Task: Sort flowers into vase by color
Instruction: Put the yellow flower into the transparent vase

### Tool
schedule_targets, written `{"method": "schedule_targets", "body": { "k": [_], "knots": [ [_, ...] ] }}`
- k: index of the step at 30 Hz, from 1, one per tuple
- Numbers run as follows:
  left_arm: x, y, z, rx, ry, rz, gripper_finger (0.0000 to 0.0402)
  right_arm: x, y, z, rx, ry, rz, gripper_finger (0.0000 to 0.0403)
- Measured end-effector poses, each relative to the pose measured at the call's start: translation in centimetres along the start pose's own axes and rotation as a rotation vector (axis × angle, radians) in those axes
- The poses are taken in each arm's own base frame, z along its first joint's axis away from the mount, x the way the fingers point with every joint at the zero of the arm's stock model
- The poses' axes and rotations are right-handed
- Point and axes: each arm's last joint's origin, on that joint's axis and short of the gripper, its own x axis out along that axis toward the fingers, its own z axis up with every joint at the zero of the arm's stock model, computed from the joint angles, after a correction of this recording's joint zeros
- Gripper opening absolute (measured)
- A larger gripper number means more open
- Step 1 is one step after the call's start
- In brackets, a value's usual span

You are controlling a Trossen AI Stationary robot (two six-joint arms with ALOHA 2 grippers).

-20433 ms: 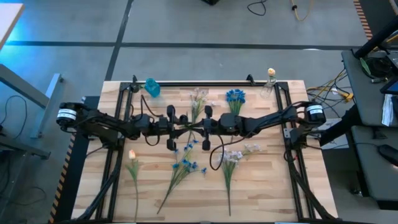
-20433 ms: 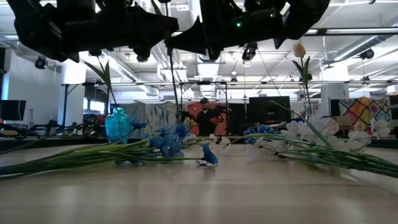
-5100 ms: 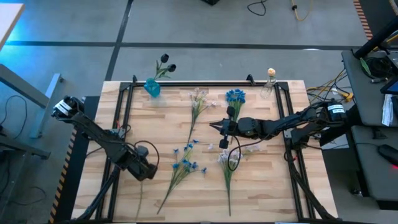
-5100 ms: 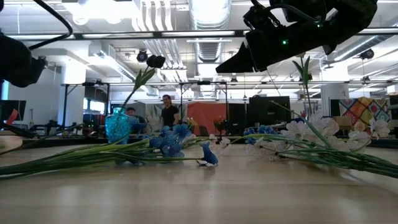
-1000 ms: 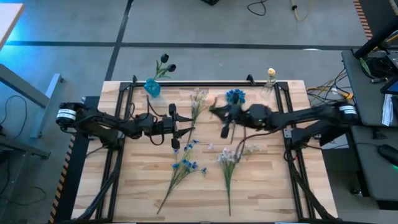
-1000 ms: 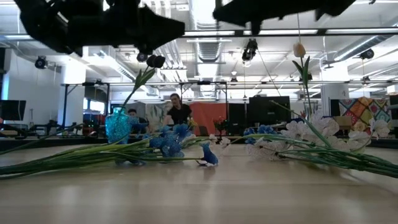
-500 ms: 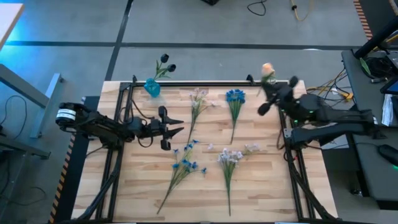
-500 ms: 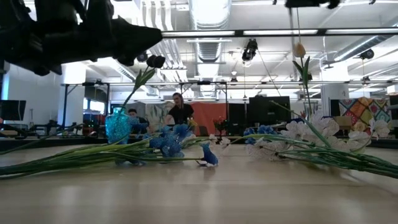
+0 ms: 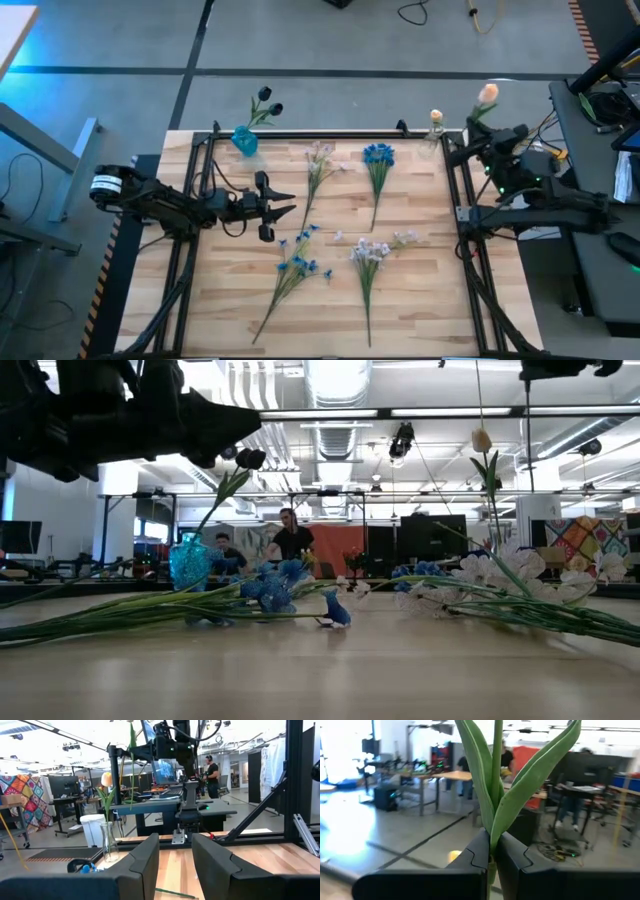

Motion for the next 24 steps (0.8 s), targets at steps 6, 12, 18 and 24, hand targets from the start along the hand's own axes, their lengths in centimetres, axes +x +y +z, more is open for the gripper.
{"method": "schedule_targets", "body": {
  "k": [6,12,18,24],
  "knots": [
    [0.0,0.0,0.0,0.001,0.002,0.000,0.0101,0.6,-0.5,-1.2,0.045,-0.099,-0.059,0.0013],
    [0.0,0.0,0.0,0.003,0.002,0.000,0.0101,2.1,-0.4,-2.6,0.050,-0.156,-0.138,0.0013],
    [0.0,0.0,-0.1,0.005,0.008,-0.001,0.0101,4.6,0.0,-4.4,0.063,-0.109,-0.124,0.0013],
    [0.0,0.0,-0.1,0.005,0.011,-0.001,0.0101,8.1,0.9,-6.7,-0.015,0.030,-0.125,0.0013]
  ]
}}
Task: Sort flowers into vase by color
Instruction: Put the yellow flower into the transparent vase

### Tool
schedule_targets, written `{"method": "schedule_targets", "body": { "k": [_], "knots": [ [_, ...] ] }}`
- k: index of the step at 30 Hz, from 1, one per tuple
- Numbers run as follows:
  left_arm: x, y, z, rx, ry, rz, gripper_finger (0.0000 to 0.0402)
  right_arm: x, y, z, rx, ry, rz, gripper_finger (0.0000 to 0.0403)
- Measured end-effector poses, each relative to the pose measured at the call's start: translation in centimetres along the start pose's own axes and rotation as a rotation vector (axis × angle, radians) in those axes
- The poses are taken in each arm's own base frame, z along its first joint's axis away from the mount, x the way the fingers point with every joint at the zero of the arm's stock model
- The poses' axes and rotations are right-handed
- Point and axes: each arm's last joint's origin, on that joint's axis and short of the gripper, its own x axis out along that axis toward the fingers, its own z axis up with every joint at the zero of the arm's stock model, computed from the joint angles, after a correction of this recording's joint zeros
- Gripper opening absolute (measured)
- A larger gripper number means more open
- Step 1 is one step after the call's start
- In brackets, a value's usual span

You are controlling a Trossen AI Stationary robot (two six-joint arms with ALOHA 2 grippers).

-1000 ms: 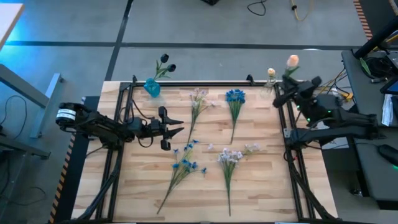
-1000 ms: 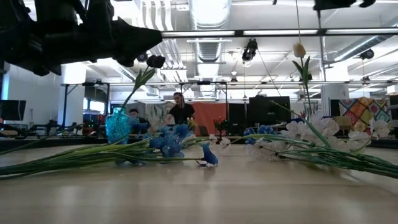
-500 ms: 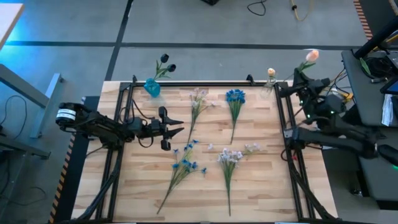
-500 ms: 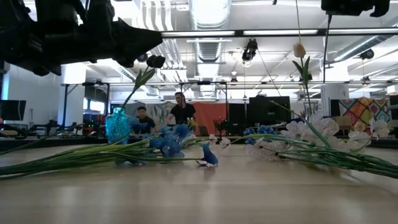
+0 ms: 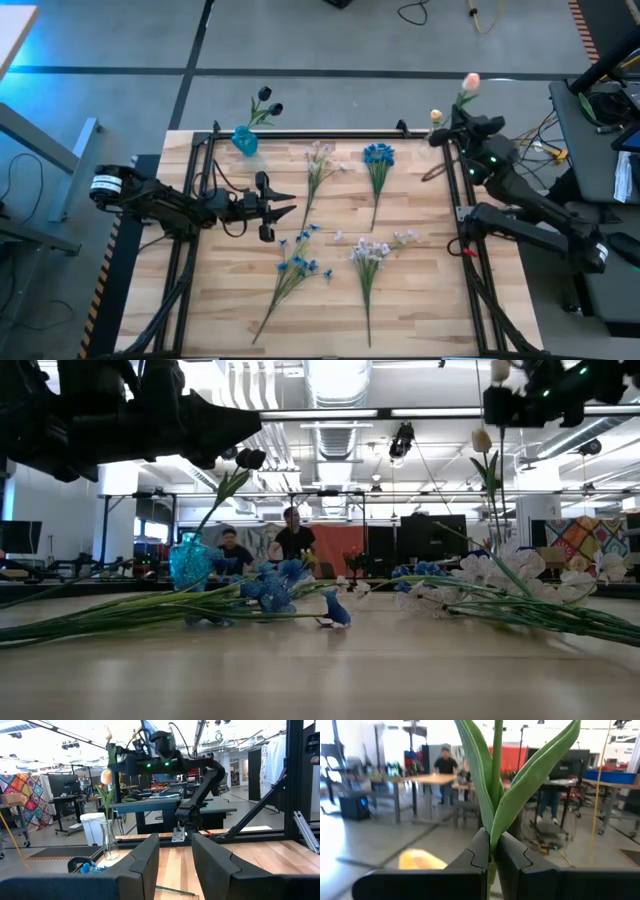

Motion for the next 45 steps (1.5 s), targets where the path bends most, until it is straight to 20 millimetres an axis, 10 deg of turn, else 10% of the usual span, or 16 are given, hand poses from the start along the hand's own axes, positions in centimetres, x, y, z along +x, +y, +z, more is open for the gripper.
{"method": "schedule_targets", "body": {
  "k": [45],
  "knots": [
    [0.0,0.0,0.0,-0.004,0.000,0.000,0.0101,1.1,0.1,1.0,-0.004,-0.031,0.003,0.0013]
  ]
}}
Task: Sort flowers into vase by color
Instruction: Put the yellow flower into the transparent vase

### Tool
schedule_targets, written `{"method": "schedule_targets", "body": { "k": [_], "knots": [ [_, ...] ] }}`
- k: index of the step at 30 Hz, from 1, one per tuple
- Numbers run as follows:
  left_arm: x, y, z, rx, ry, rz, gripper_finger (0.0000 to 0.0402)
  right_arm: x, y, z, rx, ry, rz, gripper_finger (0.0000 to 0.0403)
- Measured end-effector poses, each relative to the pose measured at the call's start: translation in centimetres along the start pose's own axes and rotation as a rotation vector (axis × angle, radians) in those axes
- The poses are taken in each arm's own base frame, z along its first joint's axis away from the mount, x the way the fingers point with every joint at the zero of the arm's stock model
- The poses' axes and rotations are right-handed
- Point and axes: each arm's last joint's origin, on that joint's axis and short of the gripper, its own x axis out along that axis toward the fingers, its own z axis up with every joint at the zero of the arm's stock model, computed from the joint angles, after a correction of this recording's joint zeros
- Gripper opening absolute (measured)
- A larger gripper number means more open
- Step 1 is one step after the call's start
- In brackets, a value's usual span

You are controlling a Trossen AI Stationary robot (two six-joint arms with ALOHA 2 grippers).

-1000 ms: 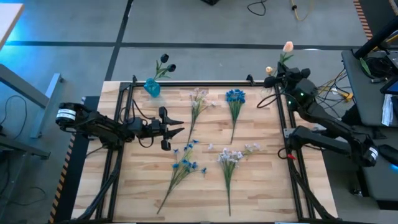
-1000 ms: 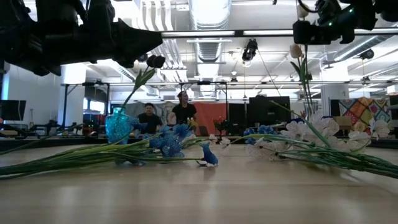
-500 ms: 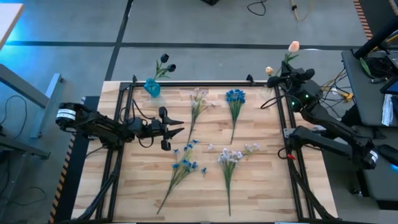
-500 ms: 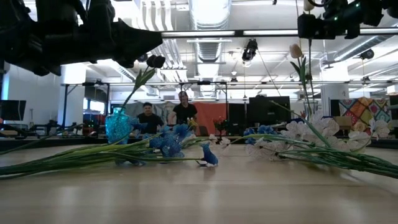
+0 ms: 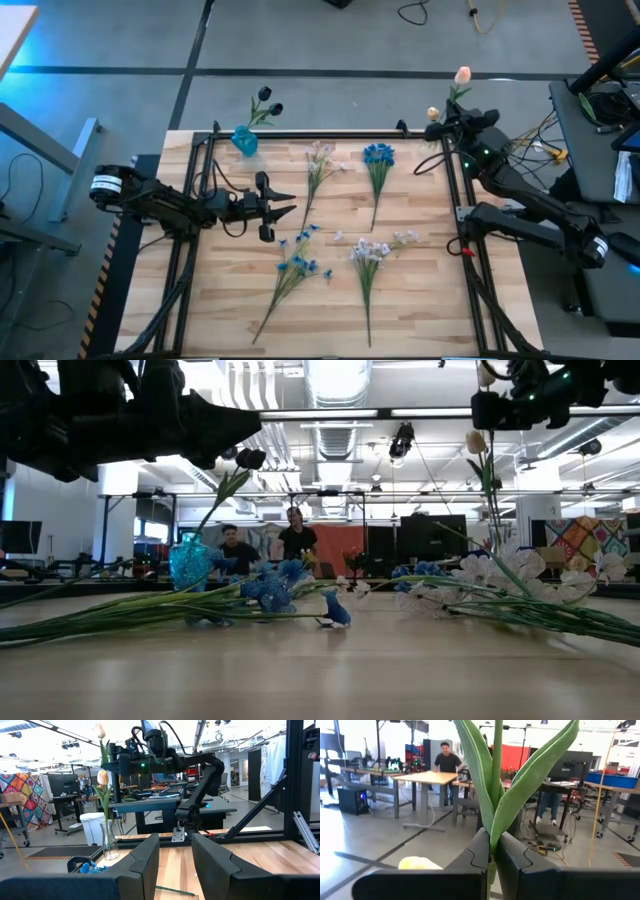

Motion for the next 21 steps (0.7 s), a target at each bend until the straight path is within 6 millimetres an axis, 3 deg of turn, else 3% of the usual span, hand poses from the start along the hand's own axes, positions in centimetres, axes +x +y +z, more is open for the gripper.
{"method": "schedule_targets", "body": {
  "k": [13,21],
  "knots": [
    [0.0,0.0,0.0,0.000,0.005,-0.001,0.0101,1.3,0.8,-2.1,-0.049,0.143,-0.088,0.0015],
    [0.0,0.0,-0.1,0.001,0.007,-0.001,0.0101,1.4,1.0,-3.3,-0.094,0.237,-0.123,0.0075]
  ]
}}
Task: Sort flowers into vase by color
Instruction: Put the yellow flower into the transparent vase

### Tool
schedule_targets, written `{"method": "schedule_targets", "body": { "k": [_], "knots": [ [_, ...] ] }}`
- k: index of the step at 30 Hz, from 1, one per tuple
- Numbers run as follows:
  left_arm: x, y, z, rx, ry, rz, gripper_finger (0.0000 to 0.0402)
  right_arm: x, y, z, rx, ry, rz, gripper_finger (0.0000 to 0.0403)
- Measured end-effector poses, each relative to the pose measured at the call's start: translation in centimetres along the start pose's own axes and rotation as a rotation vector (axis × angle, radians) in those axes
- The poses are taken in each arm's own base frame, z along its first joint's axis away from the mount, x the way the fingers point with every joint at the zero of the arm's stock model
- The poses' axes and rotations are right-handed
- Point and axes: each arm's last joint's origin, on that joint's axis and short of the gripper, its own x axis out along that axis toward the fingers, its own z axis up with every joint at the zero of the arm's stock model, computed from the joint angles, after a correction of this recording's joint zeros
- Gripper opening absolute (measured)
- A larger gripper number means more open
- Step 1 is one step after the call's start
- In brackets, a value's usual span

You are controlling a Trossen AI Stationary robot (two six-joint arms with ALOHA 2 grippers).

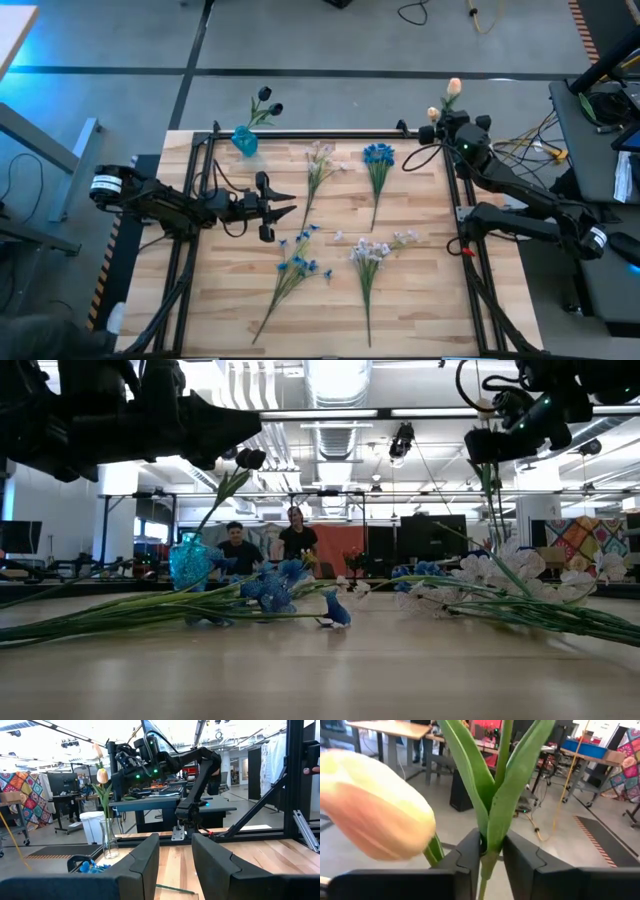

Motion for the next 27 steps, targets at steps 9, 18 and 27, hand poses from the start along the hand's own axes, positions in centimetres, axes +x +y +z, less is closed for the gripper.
{"method": "schedule_targets", "body": {
  "k": [9,18,27],
  "knots": [
    [0.0,0.0,-0.2,0.002,0.021,0.000,0.0101,0.0,0.0,-0.7,-0.016,0.058,0.003,0.0124],
    [0.0,0.0,-0.3,0.003,0.031,0.000,0.0101,-0.5,-0.5,0.4,-0.047,0.152,0.008,0.0168],
    [0.0,0.0,-0.4,0.000,0.047,0.014,0.0101,-1.4,-1.5,2.4,-0.066,0.258,0.009,0.0221]
  ]
}}
